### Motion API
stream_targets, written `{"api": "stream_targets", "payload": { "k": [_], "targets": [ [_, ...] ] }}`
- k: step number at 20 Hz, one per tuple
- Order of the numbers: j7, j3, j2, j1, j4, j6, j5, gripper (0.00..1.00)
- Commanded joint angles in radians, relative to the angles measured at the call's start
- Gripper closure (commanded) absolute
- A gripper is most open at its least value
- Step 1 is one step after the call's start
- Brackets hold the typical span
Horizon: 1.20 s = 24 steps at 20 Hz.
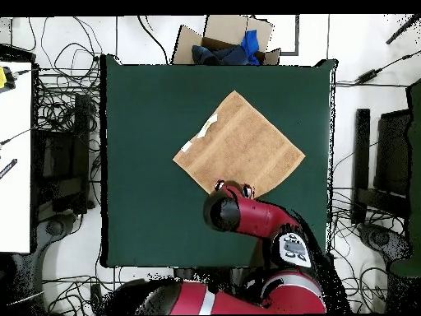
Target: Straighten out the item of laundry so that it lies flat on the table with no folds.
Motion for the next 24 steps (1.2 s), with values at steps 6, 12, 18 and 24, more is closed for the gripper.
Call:
{"api": "stream_targets", "payload": {
  "k": [6,12,18,24],
  "targets": [
    [0.23,0.06,-0.006,-0.035,0.105,-0.001,0.049,0.0],
    [0.232,0.045,0.036,-0.023,0.094,-0.049,0.046,0.0],
    [0.234,0.058,0.061,-0.041,0.094,-0.074,0.043,0.0],
    [0.232,0.061,0.149,-0.025,-0.015,-0.111,0.076,0.0]
  ]
}}
